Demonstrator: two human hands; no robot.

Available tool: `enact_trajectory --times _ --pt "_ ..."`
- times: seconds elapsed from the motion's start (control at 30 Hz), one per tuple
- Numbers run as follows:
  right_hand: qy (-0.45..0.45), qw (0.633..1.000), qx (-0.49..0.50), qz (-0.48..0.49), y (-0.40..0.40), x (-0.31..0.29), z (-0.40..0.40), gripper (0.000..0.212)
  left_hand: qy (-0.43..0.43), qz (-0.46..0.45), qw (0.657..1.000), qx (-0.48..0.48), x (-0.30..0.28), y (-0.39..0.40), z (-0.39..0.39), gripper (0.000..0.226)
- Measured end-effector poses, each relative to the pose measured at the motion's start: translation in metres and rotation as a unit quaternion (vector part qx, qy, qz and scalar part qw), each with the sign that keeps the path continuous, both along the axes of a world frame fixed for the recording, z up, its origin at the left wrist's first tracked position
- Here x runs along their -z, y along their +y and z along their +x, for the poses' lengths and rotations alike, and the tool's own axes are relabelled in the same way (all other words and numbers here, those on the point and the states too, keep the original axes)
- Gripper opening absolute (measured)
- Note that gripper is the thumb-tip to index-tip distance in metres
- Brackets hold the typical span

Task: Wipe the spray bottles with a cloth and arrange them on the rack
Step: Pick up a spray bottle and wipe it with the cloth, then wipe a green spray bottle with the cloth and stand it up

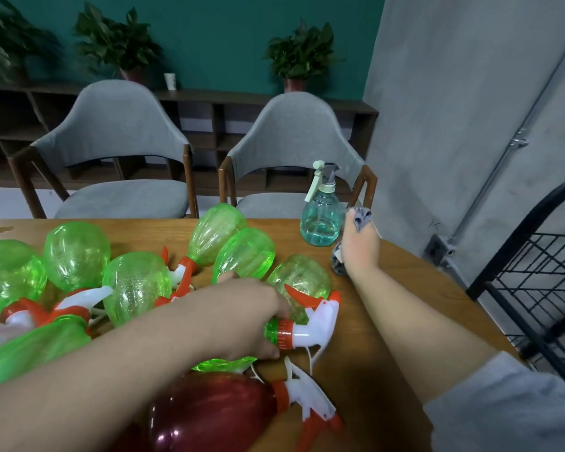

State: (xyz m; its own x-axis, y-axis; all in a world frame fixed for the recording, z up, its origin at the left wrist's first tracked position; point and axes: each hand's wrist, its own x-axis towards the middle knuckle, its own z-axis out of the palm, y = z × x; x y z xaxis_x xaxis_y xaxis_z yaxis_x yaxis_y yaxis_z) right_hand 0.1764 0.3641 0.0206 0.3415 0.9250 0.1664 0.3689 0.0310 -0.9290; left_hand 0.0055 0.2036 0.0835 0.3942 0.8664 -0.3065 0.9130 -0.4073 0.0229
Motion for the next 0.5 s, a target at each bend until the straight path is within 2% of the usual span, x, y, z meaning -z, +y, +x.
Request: enact_trajectory --times 0.17,0.27,0.33,0.5 --pt "0.099 0.994 -0.031 -0.017 -0.075 -0.024 -0.001 0.035 0.031 0.097 0.995 0.019 0.003 -0.016 -0.006 0.048" --pt "0.140 0.988 -0.051 -0.034 -0.117 -0.042 -0.006 0.037 0.050 0.144 0.988 0.013 -0.002 -0.027 -0.011 0.042" --pt "0.165 0.983 -0.068 -0.037 -0.145 -0.052 -0.010 0.049 0.031 0.168 0.985 -0.005 -0.002 -0.035 -0.019 0.037" --pt "0.188 0.967 -0.162 -0.053 -0.208 -0.073 -0.027 0.039 -0.073 0.226 0.968 -0.076 0.006 -0.054 -0.034 0.025"
